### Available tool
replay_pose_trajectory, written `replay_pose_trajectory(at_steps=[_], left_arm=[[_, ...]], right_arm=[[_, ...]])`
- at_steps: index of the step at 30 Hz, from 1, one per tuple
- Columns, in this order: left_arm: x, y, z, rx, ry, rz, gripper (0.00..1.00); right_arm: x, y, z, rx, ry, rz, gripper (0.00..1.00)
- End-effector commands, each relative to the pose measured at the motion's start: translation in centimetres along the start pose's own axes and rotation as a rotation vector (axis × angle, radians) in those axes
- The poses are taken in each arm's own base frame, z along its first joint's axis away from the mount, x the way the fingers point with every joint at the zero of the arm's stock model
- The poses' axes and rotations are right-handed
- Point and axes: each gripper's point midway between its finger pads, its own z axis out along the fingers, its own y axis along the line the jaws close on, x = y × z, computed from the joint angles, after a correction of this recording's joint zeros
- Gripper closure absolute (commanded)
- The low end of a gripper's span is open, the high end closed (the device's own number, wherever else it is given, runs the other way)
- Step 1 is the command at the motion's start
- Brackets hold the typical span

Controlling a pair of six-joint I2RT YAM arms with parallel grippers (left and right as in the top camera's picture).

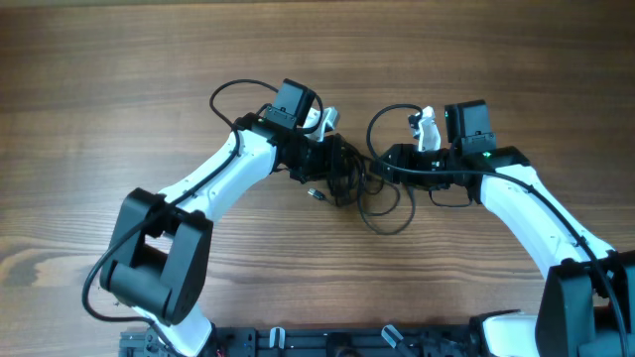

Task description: Untangle cables

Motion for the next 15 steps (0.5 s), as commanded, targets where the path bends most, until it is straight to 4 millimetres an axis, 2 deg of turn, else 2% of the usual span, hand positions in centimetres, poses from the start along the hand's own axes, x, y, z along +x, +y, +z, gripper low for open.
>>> replay_pose_trajectory(at_steps=[1,5,10,15], left_arm=[[0.1,-4.3,-3.2,0.113,-0.051,0.098,0.96],[0.4,-7.0,-6.1,0.168,-0.105,0.16,0.96],[0.8,-9.2,-8.9,0.204,-0.168,0.221,0.96],[1.2,-10.0,-9.7,0.226,-0.177,0.24,0.96]], right_arm=[[-0.3,0.4,0.1,-0.022,0.007,-0.018,0.47],[-0.3,0.4,0.1,-0.022,0.007,-0.018,0.47],[-0.2,0.5,0.2,-0.023,0.008,-0.02,0.48],[0.1,1.9,1.0,-0.045,0.014,-0.076,0.47]])
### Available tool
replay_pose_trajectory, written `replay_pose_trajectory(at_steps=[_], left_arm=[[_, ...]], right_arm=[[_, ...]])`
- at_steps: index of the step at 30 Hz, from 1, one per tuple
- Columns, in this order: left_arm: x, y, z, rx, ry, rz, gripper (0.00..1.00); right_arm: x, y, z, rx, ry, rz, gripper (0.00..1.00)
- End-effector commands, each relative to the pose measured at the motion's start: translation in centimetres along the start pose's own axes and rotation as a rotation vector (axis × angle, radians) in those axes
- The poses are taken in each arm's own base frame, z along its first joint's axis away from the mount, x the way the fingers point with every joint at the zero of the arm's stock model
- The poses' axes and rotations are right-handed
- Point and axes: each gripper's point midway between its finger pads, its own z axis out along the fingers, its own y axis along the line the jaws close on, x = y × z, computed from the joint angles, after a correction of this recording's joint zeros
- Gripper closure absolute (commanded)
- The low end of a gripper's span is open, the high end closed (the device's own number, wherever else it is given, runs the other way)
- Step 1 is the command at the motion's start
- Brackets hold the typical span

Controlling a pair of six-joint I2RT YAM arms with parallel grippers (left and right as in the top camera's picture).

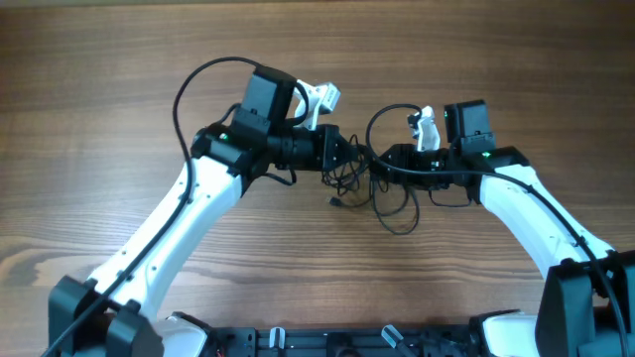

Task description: Untangle cables

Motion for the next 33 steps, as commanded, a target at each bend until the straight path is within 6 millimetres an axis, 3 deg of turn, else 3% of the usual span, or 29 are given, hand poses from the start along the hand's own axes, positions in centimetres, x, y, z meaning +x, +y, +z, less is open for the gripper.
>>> replay_pose_trajectory(at_steps=[1,5,10,13,14,15,18,23,31,33], left_arm=[[0.3,-1.3,-0.4,0.052,0.01,0.028,0.96],[0.5,-1.7,-0.5,0.071,0.019,0.029,0.96],[0.0,-1.1,-1.4,0.059,-0.005,0.038,0.96],[-0.4,0.0,-2.7,0.035,-0.026,0.02,0.96],[-0.6,0.6,-3.2,0.019,-0.035,0.001,0.96],[-0.8,1.4,-3.8,0.004,-0.044,-0.018,0.96],[-1.1,3.4,-5.1,-0.038,-0.062,-0.044,0.96],[-2.2,8.8,-8.6,-0.19,-0.141,-0.111,0.96],[-4.5,16.1,-16.8,-0.303,-0.362,-0.284,0.96],[-4.5,17.3,-18.5,-0.322,-0.401,-0.319,0.66]], right_arm=[[0.2,1.9,1.0,-0.042,0.019,-0.073,0.47],[0.4,3.0,2.0,-0.033,0.015,-0.133,0.47],[-0.1,0.8,2.5,0.147,-0.033,-0.14,0.52],[-0.3,-1.2,2.1,0.258,-0.064,-0.065,0.83],[-0.4,-1.7,1.9,0.288,-0.071,-0.046,0.93],[-0.4,-2.3,1.8,0.322,-0.078,-0.023,0.96],[-0.2,-3.7,1.2,0.4,-0.094,0.031,0.96],[0.4,-6.1,0.1,0.541,-0.108,0.103,0.96],[0.7,-6.3,0.0,0.55,-0.096,0.099,0.94],[0.7,-6.2,0.0,0.543,-0.093,0.099,0.94]])
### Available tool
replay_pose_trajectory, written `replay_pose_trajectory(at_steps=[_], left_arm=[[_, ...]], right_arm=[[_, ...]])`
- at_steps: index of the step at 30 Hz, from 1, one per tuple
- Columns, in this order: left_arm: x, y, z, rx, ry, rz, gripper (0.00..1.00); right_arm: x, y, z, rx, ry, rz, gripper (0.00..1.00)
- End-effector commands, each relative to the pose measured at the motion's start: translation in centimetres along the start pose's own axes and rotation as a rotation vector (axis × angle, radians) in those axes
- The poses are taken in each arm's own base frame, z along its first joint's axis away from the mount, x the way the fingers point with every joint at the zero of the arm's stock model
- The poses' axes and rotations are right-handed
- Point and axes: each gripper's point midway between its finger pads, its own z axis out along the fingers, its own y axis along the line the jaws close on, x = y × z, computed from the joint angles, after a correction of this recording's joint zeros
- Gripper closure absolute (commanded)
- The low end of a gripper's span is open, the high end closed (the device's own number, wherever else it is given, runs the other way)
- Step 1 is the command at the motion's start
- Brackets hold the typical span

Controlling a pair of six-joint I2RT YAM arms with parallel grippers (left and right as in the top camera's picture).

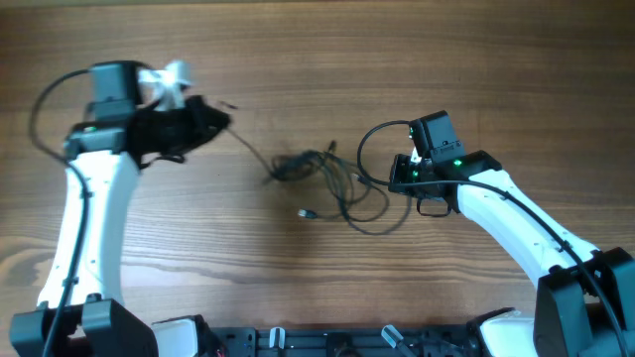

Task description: Untangle cables

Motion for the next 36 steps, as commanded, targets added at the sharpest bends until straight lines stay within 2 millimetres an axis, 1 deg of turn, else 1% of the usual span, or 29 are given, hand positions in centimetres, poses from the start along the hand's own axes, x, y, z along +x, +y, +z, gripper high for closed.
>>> replay_pose_trajectory(at_steps=[1,2,3,4,5,7,11,13,16,20,21,25,29,36], left_arm=[[-1.4,1.8,-2.0,-0.029,-0.067,-0.021,0.51],[-1.3,2.0,-2.1,-0.033,-0.065,-0.03,0.4],[-1.1,2.0,-2.1,-0.035,-0.058,-0.036,0.32],[-0.9,2.0,-2.0,-0.036,-0.05,-0.04,0.29],[-0.6,1.9,-1.9,-0.036,-0.037,-0.044,0.28],[0.3,1.5,-1.5,-0.034,-0.003,-0.046,0.27],[2.1,-0.2,0.0,-0.039,0.063,0.0,0.28],[3.0,-0.8,1.0,-0.071,0.088,0.043,0.29],[4.1,-1.1,2.3,-0.155,0.11,0.114,0.31],[5.8,-0.5,4.3,-0.333,0.142,0.226,0.33],[6.2,-0.3,4.6,-0.359,0.151,0.242,0.33],[8.5,0.3,6.7,-0.471,0.226,0.325,0.35],[10.7,0.8,8.6,-0.507,0.317,0.359,0.37],[14.5,1.8,10.9,-0.548,0.464,0.396,0.41]], right_arm=[[-0.4,0.0,0.2,0.013,-0.007,0.012,0.94],[-0.4,0.1,0.2,0.008,-0.006,0.012,0.93],[-0.3,0.3,0.2,-0.001,-0.002,0.011,0.93],[-0.3,0.3,0.2,-0.005,0.0,0.011,0.91],[-0.3,0.4,0.2,-0.009,0.001,0.012,0.9],[-0.3,0.4,0.2,-0.009,0.001,0.011,0.88],[-0.3,0.4,0.2,-0.008,0.001,0.011,0.85],[-0.3,0.4,0.2,-0.008,0.001,0.012,0.84],[-0.3,0.4,0.2,-0.009,0.001,0.011,0.85],[-0.2,0.4,0.2,-0.011,0.004,0.011,0.85],[-0.2,0.5,0.2,-0.015,0.006,0.011,0.84],[-0.1,0.6,0.1,-0.021,0.009,0.011,0.84],[-0.1,0.6,0.1,-0.02,0.01,0.01,0.83],[-0.1,0.6,0.1,-0.02,0.009,0.011,0.83]])
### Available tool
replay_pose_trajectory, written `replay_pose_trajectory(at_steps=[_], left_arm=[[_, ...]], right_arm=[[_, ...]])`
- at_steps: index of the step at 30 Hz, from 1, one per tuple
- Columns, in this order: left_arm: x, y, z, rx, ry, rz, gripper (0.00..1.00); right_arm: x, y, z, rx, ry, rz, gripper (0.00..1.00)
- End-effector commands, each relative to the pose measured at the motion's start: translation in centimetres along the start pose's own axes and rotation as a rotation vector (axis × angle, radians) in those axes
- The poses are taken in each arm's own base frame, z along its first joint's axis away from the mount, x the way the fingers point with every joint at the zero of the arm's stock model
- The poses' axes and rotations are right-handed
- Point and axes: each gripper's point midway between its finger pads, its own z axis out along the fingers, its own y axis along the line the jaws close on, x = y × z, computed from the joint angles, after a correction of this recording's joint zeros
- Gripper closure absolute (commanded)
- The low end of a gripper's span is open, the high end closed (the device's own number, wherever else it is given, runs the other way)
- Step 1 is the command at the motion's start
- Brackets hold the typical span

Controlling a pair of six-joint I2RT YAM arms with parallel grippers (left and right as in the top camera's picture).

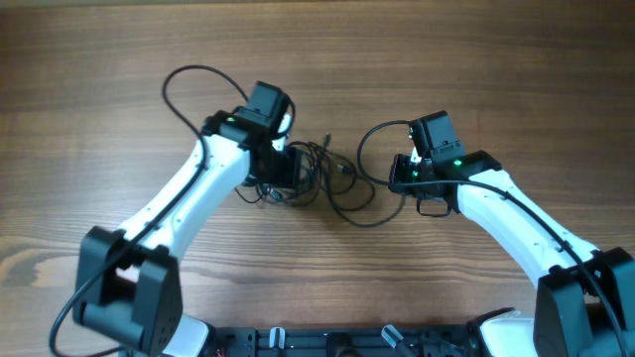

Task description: Untangle cables

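A tangle of thin black cables (pixel 327 178) lies mid-table in the overhead view. My left gripper (pixel 282 169) is down on the tangle's left side, with strands showing around and below it; its dark fingers merge with the cables, so its state does not show. A cable loop (pixel 369 149) curves from the tangle to my right gripper (pixel 399 180), which appears shut on that cable at the tangle's right edge. A lower loop (pixel 362 218) lies loose on the wood.
The wooden table (pixel 516 59) stretches all around. The left arm's own wiring loop (pixel 184 79) arcs above its wrist. The arm bases and a black rail (pixel 327 342) sit along the near edge.
My left gripper was far to the left with one strand drawn out from the tangle. It now sits on the tangle's left side, and the strand is bunched there. The right arm has not moved.
Both grippers first met at the tangle near the table's middle. The left gripper then stood a little higher and left with cables trailing from it. Later it was far left with a strand stretched out, the right wrist turned and lower. Now the left is back at the tangle.
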Motion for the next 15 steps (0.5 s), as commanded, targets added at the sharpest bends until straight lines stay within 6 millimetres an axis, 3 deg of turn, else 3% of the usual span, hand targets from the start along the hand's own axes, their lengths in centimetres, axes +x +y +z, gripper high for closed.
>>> replay_pose_trajectory(at_steps=[1,8,15], left_arm=[[1.0,-0.6,1.9,-0.04,0.06,0.052,0.41],[1.8,-1.5,4.1,-0.052,0.109,0.087,0.45],[1.6,-1.1,5.3,-0.075,0.118,0.088,0.55]], right_arm=[[-0.2,0.5,0.2,-0.013,0.006,0.008,0.83],[-0.2,0.5,0.2,-0.013,0.006,0.007,0.83],[-0.2,0.5,0.2,-0.013,0.006,0.007,0.83]])
